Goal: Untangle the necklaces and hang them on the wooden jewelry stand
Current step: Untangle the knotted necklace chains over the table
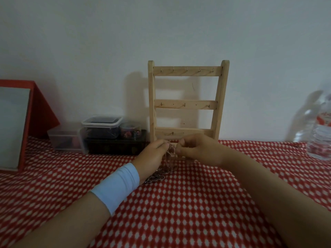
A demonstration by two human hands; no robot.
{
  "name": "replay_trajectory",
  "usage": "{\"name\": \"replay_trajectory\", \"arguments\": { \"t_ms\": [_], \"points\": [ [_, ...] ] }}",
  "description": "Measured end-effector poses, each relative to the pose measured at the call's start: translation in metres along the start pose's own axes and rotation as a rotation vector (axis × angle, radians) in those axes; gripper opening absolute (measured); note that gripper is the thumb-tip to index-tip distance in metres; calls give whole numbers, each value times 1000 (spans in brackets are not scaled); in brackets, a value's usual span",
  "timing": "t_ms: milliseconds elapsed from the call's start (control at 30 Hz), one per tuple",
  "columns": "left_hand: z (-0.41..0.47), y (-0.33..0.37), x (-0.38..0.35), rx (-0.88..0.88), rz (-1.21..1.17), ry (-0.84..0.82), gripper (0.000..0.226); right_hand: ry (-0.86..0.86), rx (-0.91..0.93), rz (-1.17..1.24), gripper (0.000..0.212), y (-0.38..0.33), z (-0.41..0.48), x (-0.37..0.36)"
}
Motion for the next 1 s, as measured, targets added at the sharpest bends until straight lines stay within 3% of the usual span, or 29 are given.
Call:
{"name": "replay_trajectory", "arguments": {
  "t_ms": [100, 300, 367, 467, 533, 700, 867, 933, 1000],
  "points": [
    [-1, -1, -1, 13, -151, 43, 33, 48, -7, 78, 14, -2, 2, 1],
    [-4, 6, 3, -48, -107, 45, 42, 163, -21, 426, 35, -3, 1, 6],
    [-2, 8, 7, -56, -229, 28, 47, 251, -11, 533, 29, -3, 2, 11],
    [4, 12, 12, -19, -548, 74, 34, 304, -43, 652, 22, -4, 1, 16],
    [6, 13, 15, -28, -647, 79, 28, 368, -75, 514, 19, -2, 1, 19],
    [7, 13, 26, -92, -474, 92, 26, 490, -63, 163, 24, -4, -3, 27],
    [2, 15, 21, -87, -292, 2, 28, 234, -229, -188, 27, -1, -3, 21],
    [1, 15, 16, -67, -299, -51, 29, 238, -193, -196, 21, -3, -2, 13],
    [0, 15, 13, -58, -331, -87, 29, 216, -98, 11, 22, -8, -1, 8]
  ]
}}
Point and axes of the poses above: each hand's wrist, its own z-axis towards the middle knuckle, its own x-axis out of the back of the hand, y = z × x, the point moved 3 cm from there along z, towards the middle knuckle, and after that the axes turned 10 degrees about -x, right-handed, at the moved point
